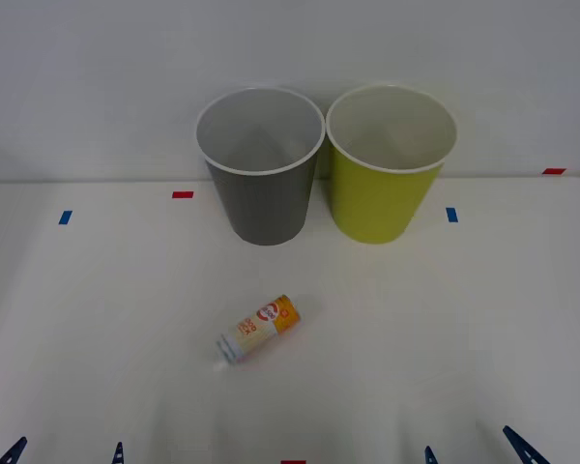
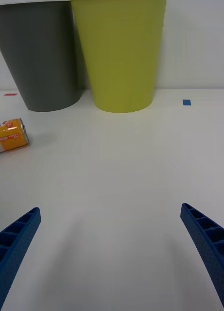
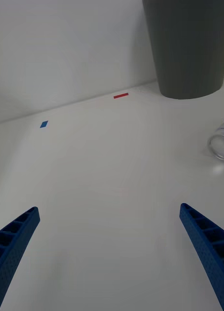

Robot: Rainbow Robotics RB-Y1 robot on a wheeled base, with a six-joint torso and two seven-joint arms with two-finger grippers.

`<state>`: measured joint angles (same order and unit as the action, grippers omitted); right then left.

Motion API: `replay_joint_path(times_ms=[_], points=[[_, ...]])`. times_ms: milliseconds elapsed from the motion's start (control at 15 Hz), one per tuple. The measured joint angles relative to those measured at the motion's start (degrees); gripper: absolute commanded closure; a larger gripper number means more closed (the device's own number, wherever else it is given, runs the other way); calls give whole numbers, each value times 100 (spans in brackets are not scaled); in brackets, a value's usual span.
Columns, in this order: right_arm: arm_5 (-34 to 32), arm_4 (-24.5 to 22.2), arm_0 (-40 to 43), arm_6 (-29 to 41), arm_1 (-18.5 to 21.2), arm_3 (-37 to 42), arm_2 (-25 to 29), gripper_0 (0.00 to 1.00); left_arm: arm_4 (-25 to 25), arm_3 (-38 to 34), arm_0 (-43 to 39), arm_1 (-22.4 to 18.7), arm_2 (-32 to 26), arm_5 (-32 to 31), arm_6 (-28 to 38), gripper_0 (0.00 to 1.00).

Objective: Put cans in the gray bin and PET bottles in the light green bin.

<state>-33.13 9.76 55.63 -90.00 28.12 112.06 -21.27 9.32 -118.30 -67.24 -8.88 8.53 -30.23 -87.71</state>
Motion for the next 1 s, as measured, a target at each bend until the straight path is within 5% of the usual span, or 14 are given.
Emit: replay_joint_path(times_ms=[400, 733, 1000], points=[[0, 0, 0, 0, 0, 0, 0, 0, -169, 289, 428, -148, -7, -32, 21, 1], [0, 0, 0, 0, 0, -1, 0, 0, -361, 294, 898, -873, 165, 55, 25, 0], [0, 0, 0, 0, -1, -1, 0, 0, -548, 291, 1359, -1932, 388, 181, 24, 0]])
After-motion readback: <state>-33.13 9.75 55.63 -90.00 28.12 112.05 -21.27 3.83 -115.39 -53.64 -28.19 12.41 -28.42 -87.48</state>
